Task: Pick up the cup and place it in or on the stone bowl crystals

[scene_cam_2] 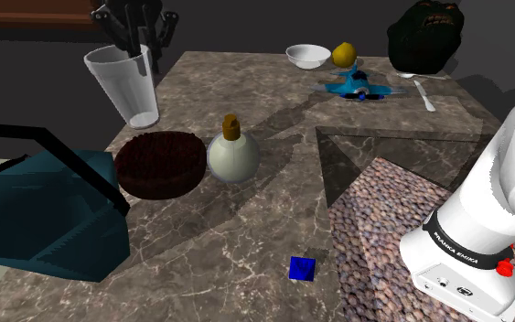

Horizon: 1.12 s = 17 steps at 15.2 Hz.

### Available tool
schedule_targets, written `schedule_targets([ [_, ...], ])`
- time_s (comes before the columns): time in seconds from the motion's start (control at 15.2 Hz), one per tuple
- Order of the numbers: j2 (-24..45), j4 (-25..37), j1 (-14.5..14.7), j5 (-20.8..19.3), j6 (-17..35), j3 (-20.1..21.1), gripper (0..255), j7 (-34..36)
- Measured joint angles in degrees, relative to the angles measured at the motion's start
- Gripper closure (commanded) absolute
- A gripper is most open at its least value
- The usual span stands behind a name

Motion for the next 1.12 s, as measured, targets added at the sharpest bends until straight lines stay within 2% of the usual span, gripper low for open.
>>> schedule_targets([
  [0.86,0.61,-9.21,-0.17,0.02,9.71,-0.20,255,-1.28],
  [1.12,0.59,-10.14,-0.24,0.06,10.60,-0.24,255,-1.47],
])
